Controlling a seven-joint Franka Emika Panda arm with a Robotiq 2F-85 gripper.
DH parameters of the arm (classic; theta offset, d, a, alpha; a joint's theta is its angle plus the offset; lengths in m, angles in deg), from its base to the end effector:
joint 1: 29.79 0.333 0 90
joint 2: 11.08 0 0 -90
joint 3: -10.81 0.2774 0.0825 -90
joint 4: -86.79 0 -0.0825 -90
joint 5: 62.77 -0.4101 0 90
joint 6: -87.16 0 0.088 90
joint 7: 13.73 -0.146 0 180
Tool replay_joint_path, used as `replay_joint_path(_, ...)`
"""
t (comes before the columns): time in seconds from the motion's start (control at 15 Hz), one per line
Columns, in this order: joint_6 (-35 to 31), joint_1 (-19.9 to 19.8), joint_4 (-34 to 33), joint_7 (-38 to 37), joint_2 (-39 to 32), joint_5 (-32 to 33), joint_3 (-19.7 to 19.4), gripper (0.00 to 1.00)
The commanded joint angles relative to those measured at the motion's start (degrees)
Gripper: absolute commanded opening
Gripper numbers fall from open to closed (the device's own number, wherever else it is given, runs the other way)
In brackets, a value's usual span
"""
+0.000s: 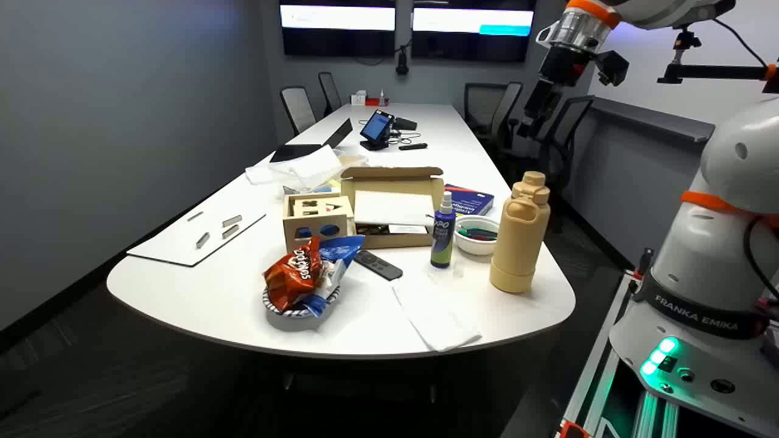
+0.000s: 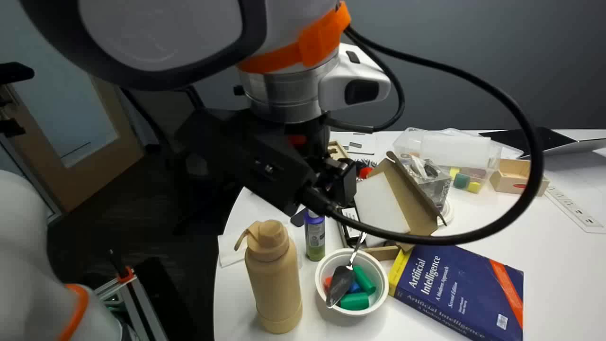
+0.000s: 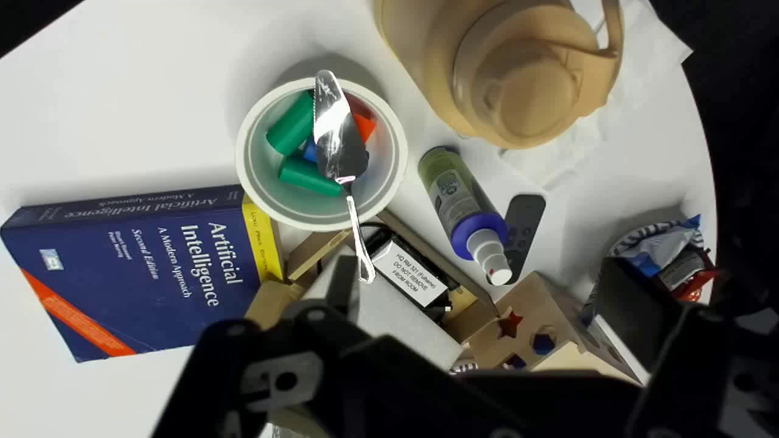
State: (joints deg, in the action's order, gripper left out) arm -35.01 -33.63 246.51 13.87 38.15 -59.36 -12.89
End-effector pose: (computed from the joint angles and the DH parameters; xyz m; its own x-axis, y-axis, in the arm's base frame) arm 0.3471 -0.1415 0.3659 0.9592 0.1135 0.2590 0.1557 -0.9766 -0.1487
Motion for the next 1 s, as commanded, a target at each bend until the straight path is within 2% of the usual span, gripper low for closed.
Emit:
replay_joint_path(0.0,0.1,-0.8,-0.1,0.6,-0.3,-0.8,0.8,1.00)
replay_joint_path(0.47,-0.2,-0.2,-0.1,0.0,-0.8,-1.1,1.6,1.00)
replay_joint_path(0.67,-0.9,1.8,-0.2,-3.2,-1.2,-2.1,6.1,1.00)
replay_joint_path(0.93,-3.3,7.7,-0.5,-11.3,-2.3,-5.2,17.0,1.00)
